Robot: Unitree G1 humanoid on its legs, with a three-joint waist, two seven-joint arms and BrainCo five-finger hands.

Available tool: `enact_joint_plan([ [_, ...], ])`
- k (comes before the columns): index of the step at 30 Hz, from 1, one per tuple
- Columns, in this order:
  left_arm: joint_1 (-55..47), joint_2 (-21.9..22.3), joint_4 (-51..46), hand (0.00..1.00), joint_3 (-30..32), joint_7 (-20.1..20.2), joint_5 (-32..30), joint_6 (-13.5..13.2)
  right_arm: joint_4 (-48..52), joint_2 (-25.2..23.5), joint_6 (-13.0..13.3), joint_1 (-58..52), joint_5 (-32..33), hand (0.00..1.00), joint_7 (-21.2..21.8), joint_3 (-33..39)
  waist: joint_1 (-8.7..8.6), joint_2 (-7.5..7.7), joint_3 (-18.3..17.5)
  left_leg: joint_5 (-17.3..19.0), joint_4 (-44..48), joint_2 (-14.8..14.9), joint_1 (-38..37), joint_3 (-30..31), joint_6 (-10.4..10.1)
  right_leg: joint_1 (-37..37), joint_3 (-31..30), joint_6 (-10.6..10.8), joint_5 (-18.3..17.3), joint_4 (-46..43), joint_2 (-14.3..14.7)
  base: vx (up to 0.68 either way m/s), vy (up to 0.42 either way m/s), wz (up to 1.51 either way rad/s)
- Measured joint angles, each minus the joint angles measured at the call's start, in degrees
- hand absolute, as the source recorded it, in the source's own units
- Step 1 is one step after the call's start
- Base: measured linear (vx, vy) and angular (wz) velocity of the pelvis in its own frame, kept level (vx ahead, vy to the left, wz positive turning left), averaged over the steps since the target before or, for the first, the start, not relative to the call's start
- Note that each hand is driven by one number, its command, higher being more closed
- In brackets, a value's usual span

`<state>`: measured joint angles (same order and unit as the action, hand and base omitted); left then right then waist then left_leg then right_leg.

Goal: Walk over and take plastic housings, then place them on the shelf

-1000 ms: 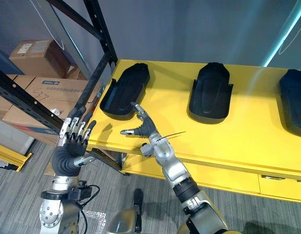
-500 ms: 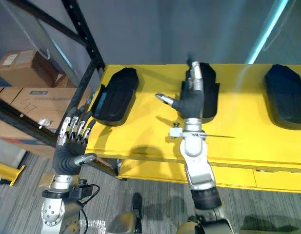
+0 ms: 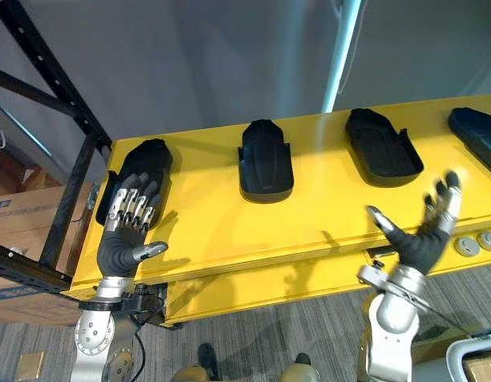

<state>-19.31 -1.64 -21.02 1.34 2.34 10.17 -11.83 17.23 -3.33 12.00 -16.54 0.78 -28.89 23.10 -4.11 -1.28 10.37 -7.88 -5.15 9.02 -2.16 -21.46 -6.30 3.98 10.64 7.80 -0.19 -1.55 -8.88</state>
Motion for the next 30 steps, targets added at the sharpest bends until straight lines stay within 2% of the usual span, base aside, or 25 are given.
enact_joint_plan([
  [3, -2.89, 0.70, 2.20, 0.00, 0.27, -5.38, 0.52, -0.61, -5.91, -2.05, 0.74, -5.49, 2.64, 0.00, -3.91, 3.24, -0.14, 0.27, -1.13, 0.57, 0.02, 0.40, -0.40, -1.27, -0.04, 0.18, -0.27, 0.05, 0.88, 0.14, -0.06, 0.07, -0.011, -0.18],
  [6, -3.66, 2.53, 5.31, 0.00, 2.82, -14.52, -0.16, -5.73, -16.18, -3.21, 1.52, -8.46, 5.72, 0.00, -6.33, 6.78, -0.10, 1.05, -2.68, 1.18, 0.03, 0.80, -0.95, -3.16, -0.13, 0.43, -0.76, 0.14, 0.98, 0.15, -0.38, 0.03, 0.014, -0.12],
  [7, -3.86, 2.64, 6.59, 0.00, 3.90, -18.26, -1.49, -8.31, -21.01, -3.43, 1.80, -8.78, 7.27, 0.00, -6.53, 7.81, -0.03, 1.54, -3.30, 1.24, 0.03, 1.15, -1.34, -4.23, -0.19, 0.84, -0.67, 0.14, 0.98, 0.24, -0.35, 0.04, -0.002, 0.03],
  [9, -3.91, 2.89, 9.09, 0.00, 5.51, -24.13, -4.01, -11.80, -28.97, -3.94, 1.86, -9.13, 11.18, 0.00, -7.24, 8.57, 0.24, 2.27, -3.59, 1.32, 0.03, 1.32, -2.45, -4.43, -0.29, 2.45, 0.33, 0.30, 0.73, 0.49, -0.38, 0.03, -0.007, 0.15],
  [10, -4.49, 3.62, 11.01, 0.00, 6.44, -28.38, -7.53, -13.05, -33.31, -3.96, 1.75, -9.09, 13.61, 0.00, -7.30, 8.46, 0.37, 2.56, -3.81, 1.32, 0.03, 1.37, -2.79, -4.64, -0.29, 3.17, 0.88, 0.42, 0.42, 0.47, -0.48, 0.01, -0.005, 0.21],
  [11, -4.98, 4.16, 11.96, 0.00, 6.86, -30.29, -9.13, -13.45, -35.25, -4.01, 1.72, -9.15, 14.58, 0.00, -7.32, 8.40, 0.36, 2.66, -4.11, 1.32, 0.03, 1.46, -2.77, -5.19, -0.29, 3.29, 1.48, 0.59, 0.06, 0.38, -0.60, 0.00, -0.003, 0.39],
  [12, -5.77, 5.15, 14.03, 0.00, 7.08, -35.46, -13.04, -14.09, -39.21, -4.06, 1.72, -9.30, 16.33, 0.00, -7.26, 8.31, 0.37, 2.73, -4.47, 1.28, 0.03, 1.77, -2.70, -7.11, -0.33, 3.48, 2.88, 0.68, -0.51, 0.06, -1.00, 0.00, 0.000, 0.45],
  [13, -6.16, 5.64, 15.14, 0.00, 7.13, -38.10, -14.85, -14.42, -41.32, -4.03, 1.58, -9.25, 17.11, 0.00, -7.15, 8.24, 0.40, 2.77, -4.46, 1.26, 0.03, 1.79, -2.67, -7.41, -0.34, 3.75, 3.62, 0.95, -0.90, -0.12, -1.24, 0.01, 0.005, 0.64],
  [14, -6.59, 6.77, 17.51, 0.00, 7.64, -44.04, -18.12, -15.11, -45.41, -3.95, 0.80, -9.14, 18.97, 0.00, -6.41, 8.02, 0.59, 2.89, -4.51, 1.15, 0.03, 1.65, -2.63, -7.41, -0.38, 3.93, 5.12, 1.06, -1.73, -0.69, -1.80, 0.01, 0.014, 0.59],
  [15, -7.52, 7.56, 19.80, 0.00, 8.59, -48.89, -20.43, -15.96, -49.41, -3.75, 0.35, -9.17, 20.13, 0.00, -5.70, 7.73, 1.13, 2.99, -4.62, 0.66, 0.03, 1.59, -2.24, -7.40, -0.30, 3.98, 6.05, 1.30, -2.21, -1.27, -2.06, 0.01, 0.014, 0.53],
  [16, -7.95, 7.83, 20.84, 0.00, 9.27, -50.94, -21.56, -16.21, -51.39, -3.71, 0.18, -9.08, 20.94, 0.00, -5.22, 7.66, 1.52, 2.74, -4.83, 0.27, 0.03, 1.60, -1.94, -7.31, -0.28, 3.97, 6.43, 1.37, -2.41, -1.41, -2.11, 0.03, 0.012, 0.37],
  [18, -8.38, 8.36, 24.48, 0.00, 11.41, -58.29, -22.74, -17.87, -58.88, -2.88, -1.24, -8.01, 23.27, 0.00, -2.84, 6.86, 3.44, 2.94, -5.35, 0.15, 0.01, 1.44, -1.76, -7.34, -0.38, 4.05, 6.96, 1.34, -2.88, -1.75, -2.16, 0.05, 0.005, 0.18],
  [21, -8.10, 7.87, 31.25, 0.00, 14.04, -61.40, -22.53, -18.26, -64.06, -2.53, -1.92, -6.93, 23.89, 0.00, 1.25, 4.02, 3.66, 3.32, -5.28, 0.13, 0.01, 1.08, -1.78, -6.77, -0.35, 4.78, 8.14, 1.16, -3.44, -1.83, -2.80, 0.05, 0.019, 0.14],
  [23, -7.80, 7.72, 36.22, 0.00, 14.25, -60.98, -22.57, -17.97, -65.56, -2.50, -2.49, -6.74, 25.53, 0.00, 3.07, 2.51, 3.62, 3.56, -5.36, 0.15, 0.00, 0.52, -2.01, -5.93, -0.32, 5.69, 8.99, 1.53, -3.98, -1.85, -3.28, 0.07, 0.023, 0.25],
  [26, -7.61, 7.56, 42.46, 0.00, 14.27, -59.24, -21.95, -15.32, -66.53, -2.41, -3.40, -5.61, 27.33, 0.00, 5.77, 0.81, 4.66, 4.69, -5.16, 0.37, 0.00, -0.15, -2.32, -5.65, -0.02, 6.26, 9.63, 1.71, -4.63, -2.13, -4.00, 0.08, 0.029, 0.11],
  [28, -6.83, 7.39, 51.09, 0.00, 16.79, -52.95, -17.18, -11.59, -67.29, -1.94, -4.26, -4.02, 29.49, 0.00, 8.98, 0.80, 4.90, 4.94, -4.98, 0.72, -0.01, -0.61, -2.53, -5.69, 0.33, 6.48, 9.64, 1.49, -4.87, -2.11, -4.45, 0.10, 0.034, -0.01],
  [30, -6.53, 7.39, 56.14, 0.00, 19.09, -46.74, -12.83, -9.79, -67.83, -1.75, -5.37, -3.30, 30.47, 0.00, 10.79, 1.04, 4.94, 5.04, -4.92, 0.92, -0.01, -0.82, -2.84, -5.71, 0.24, 6.80, 9.67, 1.28, -5.00, -2.10, -4.64, 0.08, 0.015, 0.00],
])
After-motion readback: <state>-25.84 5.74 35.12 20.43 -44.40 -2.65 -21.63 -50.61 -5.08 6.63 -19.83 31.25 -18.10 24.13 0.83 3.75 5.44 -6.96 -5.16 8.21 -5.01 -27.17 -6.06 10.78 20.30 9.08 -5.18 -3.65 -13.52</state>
